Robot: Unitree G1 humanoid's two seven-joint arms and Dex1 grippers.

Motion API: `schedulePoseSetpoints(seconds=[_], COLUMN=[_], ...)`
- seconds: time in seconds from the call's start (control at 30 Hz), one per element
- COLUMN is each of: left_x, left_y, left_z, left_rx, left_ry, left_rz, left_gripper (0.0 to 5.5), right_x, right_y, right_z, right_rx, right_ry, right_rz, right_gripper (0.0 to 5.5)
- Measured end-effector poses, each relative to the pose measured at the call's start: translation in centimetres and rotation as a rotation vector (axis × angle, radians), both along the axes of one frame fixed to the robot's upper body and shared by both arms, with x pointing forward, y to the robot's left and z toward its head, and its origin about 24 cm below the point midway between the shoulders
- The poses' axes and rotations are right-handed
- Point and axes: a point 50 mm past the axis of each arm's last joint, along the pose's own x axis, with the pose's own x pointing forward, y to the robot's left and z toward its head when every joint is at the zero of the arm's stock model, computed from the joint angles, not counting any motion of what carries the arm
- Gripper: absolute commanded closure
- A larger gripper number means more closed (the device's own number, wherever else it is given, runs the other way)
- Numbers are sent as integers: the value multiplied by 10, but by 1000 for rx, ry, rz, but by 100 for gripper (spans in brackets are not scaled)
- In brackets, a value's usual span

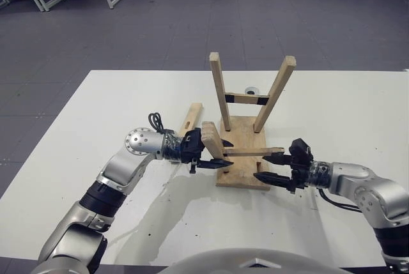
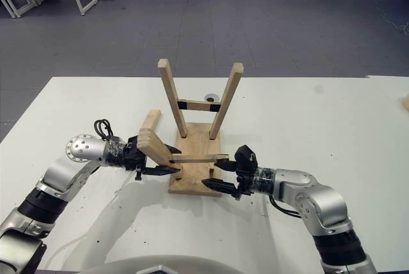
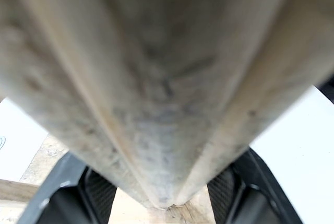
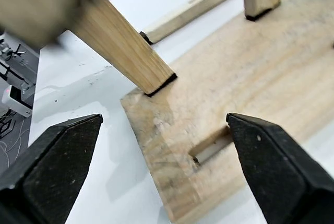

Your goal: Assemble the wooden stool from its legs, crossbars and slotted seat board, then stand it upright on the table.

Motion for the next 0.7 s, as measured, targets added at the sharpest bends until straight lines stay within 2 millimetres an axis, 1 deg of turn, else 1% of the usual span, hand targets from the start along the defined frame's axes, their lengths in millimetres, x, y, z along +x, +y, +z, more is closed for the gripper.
schedulePoseSetpoints(seconds=[0.07, 0.23, 0.3, 0.33, 0.37, 0.43, 0.53, 0.6, 0.7], left_x=[0, 1, 1, 0, -2, -8, -6, -3, -3], left_y=[0, -2, -2, 4, 9, 8, 9, 13, 23], left_z=[0, 2, 3, -2, -13, -20, -20, -16, -9], left_rx=[1, 11, 16, 77, 118, 135, 144, 138, 136], left_ry=[0, 15, 21, 74, 131, 179, 173, 159, 147], left_rz=[0, 0, 1, 12, 37, 7, 19, 42, 106], left_gripper=[345, 345, 295, 270, 253, 222, 168, 130, 130], right_x=[-5, -2, -1, -1, -1, -1, -1, -2, -5], right_y=[0, 1, 1, 1, 2, 3, 3, 3, 3], right_z=[-14, -18, -18, -18, -18, -19, -19, -19, -19], right_rx=[-23, -27, -25, -24, -19, -20, -22, -24, -27], right_ry=[52, 40, 38, 35, 31, 27, 26, 24, 19], right_rz=[11, 18, 17, 16, 16, 19, 17, 13, -3], right_gripper=[112, 112, 112, 112, 112, 112, 112, 112, 112])
